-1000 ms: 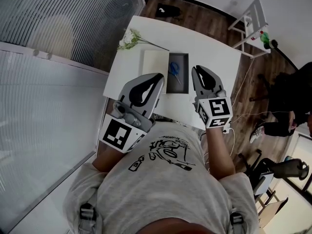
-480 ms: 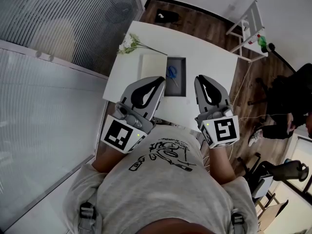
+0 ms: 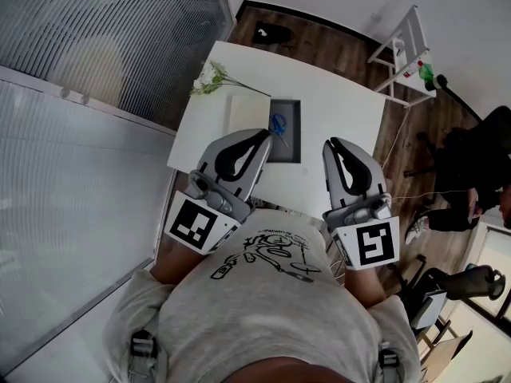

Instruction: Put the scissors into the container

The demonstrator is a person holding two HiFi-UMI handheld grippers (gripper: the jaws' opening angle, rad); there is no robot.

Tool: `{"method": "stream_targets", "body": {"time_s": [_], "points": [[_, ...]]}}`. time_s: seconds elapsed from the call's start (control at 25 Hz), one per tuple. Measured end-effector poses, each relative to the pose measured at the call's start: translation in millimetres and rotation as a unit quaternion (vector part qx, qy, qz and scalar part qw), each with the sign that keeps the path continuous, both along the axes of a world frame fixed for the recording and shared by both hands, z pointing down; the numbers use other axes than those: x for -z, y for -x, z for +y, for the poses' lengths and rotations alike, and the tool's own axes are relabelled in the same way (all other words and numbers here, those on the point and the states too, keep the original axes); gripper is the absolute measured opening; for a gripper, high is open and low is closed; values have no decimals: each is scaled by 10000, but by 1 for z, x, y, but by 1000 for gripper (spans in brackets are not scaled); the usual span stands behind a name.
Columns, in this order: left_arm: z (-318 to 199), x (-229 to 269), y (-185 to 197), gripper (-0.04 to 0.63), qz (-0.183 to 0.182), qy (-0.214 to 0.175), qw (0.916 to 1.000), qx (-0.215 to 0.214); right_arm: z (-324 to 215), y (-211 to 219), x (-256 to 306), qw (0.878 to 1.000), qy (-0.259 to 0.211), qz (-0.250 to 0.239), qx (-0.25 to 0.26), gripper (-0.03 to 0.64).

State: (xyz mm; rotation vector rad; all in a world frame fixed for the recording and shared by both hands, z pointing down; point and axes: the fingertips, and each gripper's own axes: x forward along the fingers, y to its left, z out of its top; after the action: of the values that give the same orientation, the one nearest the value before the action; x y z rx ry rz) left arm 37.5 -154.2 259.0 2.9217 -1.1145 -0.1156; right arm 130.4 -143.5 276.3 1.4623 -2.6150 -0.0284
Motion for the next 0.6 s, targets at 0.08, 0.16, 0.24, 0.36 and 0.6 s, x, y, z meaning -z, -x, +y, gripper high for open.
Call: {"method": "stream_targets", "body": {"time_s": [0.08, 0.16, 0.24, 0.36, 0.6], "points": [[-1, 1, 0, 21, 8, -8, 10000, -1, 4, -1, 7, 10000, -89, 3, -29, 26], [-2, 1, -1, 21, 17, -12, 10000, -6, 6, -3, 13, 9999, -158, 24, -57, 25], [-2, 4, -4, 21, 21, -12, 10000, -19, 9, -6, 19, 9998, -205, 30, -75, 25], [-3, 7, -7, 21, 24, -30, 10000, -30, 10, -8, 26, 9996, -240, -29, -114, 25], [-5, 8, -4, 21, 46, -46, 10000, -16, 11, -10, 26, 9994, -290, 1, -172, 12]]}}
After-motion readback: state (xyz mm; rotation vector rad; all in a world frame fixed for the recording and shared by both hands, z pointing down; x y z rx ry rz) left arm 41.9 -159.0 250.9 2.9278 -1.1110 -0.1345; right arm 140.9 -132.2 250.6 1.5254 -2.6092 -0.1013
